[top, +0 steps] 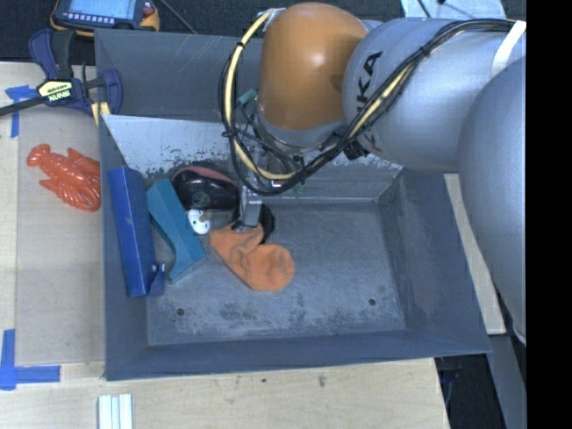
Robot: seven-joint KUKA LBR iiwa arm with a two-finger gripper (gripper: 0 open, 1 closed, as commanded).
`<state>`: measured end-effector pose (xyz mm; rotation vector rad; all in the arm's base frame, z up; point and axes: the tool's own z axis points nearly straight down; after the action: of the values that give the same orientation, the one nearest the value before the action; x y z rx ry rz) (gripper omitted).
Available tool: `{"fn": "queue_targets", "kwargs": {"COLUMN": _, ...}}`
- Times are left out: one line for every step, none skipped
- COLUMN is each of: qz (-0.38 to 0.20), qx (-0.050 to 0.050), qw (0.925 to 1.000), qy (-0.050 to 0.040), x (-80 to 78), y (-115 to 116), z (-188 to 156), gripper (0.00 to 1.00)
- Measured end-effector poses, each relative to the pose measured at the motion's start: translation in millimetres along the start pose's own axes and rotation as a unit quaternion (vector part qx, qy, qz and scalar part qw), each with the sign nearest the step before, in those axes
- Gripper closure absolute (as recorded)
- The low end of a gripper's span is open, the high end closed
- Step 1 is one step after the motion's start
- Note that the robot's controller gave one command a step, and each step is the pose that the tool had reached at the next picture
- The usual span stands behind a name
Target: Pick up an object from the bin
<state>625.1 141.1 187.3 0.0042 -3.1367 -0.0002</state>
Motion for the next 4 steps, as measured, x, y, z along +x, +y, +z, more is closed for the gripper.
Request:
{"fn": "queue_targets", "kwargs": {"qz": 0.001, "qx": -0.001, "qw": 1.0, "qy": -0.0041, "x": -1.4, "y": -1, "z": -6, "gripper": 0.0}}
{"fn": "queue_targets", "kwargs": {"qz": 0.03, "qx": -0.001, "qw": 0.9995, "qy": -0.0055, "x": 26.2, "y": -31, "z": 64, "gripper": 0.0}}
{"fn": "queue_targets", "kwargs": {"qz": 0.093, "qx": 0.0, "qw": 0.9956, "qy": -0.0056, "x": 20.9, "y": -58, "z": 98, "gripper": 1.0}}
{"fn": "queue_targets", "kwargs": {"qz": 0.093, "qx": 0.0, "qw": 0.9956, "qy": -0.0056, "x": 20.8, "y": -58, "z": 98, "gripper": 1.0}}
